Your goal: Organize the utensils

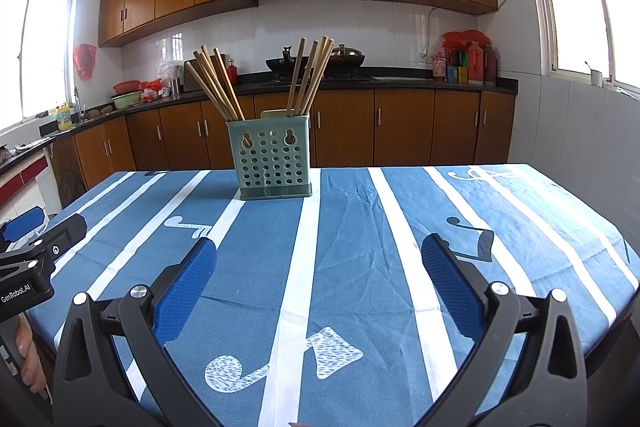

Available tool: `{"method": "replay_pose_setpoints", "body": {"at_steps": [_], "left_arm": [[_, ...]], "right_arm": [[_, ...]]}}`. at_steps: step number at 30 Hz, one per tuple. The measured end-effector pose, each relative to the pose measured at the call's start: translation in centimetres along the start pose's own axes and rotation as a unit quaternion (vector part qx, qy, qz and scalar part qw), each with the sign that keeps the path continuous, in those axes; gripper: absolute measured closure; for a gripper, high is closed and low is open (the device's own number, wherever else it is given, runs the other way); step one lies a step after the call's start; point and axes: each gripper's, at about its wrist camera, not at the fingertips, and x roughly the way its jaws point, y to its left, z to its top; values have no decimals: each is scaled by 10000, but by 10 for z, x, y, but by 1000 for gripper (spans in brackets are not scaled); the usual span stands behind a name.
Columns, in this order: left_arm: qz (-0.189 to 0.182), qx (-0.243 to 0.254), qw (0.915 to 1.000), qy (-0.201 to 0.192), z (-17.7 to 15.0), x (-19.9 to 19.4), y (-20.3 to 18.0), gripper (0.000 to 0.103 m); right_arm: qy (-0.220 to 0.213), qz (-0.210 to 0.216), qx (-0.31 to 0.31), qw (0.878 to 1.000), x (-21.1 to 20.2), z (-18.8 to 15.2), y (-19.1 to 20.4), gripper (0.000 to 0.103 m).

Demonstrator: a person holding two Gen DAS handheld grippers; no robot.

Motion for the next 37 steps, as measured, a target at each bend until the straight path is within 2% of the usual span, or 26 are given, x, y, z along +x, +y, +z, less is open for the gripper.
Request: {"method": "replay_pose_setpoints", "body": {"at_steps": [37], "left_arm": [[6, -12, 10000, 64, -3, 2, -4, 4]], "right_arm": [[35, 10, 55, 10000, 1, -3, 1, 2]]}}
